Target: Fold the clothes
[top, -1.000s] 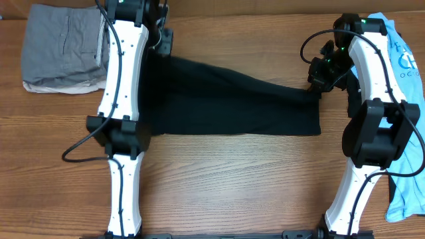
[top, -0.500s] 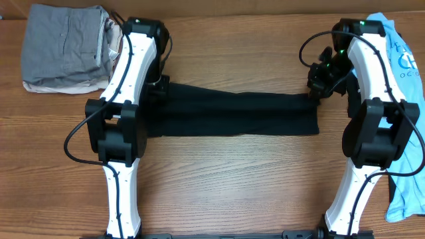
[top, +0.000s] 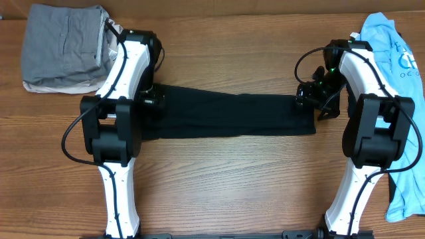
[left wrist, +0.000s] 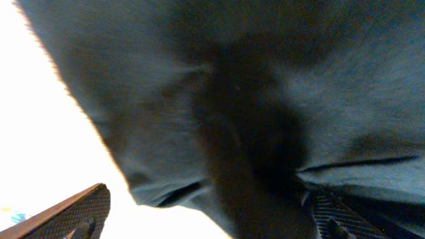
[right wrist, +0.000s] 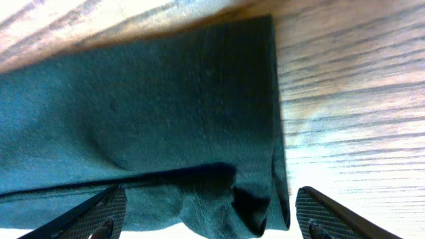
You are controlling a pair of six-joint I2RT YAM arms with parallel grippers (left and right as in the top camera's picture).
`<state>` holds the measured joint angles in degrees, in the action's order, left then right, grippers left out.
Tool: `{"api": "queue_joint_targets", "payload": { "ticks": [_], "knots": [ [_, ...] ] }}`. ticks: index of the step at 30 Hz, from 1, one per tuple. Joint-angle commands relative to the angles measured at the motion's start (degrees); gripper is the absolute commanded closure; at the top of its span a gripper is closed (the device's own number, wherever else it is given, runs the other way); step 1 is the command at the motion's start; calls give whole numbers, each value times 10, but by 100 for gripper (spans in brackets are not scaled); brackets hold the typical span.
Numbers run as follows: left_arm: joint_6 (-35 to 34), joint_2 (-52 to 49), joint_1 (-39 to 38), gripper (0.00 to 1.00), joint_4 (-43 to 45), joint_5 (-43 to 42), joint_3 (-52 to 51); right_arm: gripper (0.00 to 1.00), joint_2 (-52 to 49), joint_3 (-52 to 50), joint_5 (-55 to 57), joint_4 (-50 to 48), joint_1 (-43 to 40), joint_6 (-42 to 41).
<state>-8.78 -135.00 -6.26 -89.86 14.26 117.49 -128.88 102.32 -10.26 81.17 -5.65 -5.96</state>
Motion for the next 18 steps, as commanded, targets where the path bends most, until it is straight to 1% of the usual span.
{"api": "queue_joint_targets", "payload": {
  "ticks": [1, 4, 8, 10, 14, 15, 18],
  "knots": [
    [-23, 29, 0, 0, -15, 27, 94, 13, 17, 2, 0, -11, -2, 11],
    [-26, 38, -1, 0, -21, 18, 184, 11, 17, -11, -2, -26, -2, 15],
    [-26, 58, -1, 0, -14, -31, 302, 11, 17, -49, -3, -52, -2, 15],
    [-26, 68, -1, 0, -9, -56, 349, 16, 17, -70, -4, -70, -2, 14],
    [-21, 88, -1, 0, 4, -95, 412, 36, 17, -114, -5, -105, 0, 12],
    [-15, 92, -1, 0, 6, -104, 423, 44, 17, -125, -7, -115, 1, 12],
    [-15, 97, -1, 0, 4, -109, 444, 77, 17, -149, -12, -141, 0, -1]
  ]
}}
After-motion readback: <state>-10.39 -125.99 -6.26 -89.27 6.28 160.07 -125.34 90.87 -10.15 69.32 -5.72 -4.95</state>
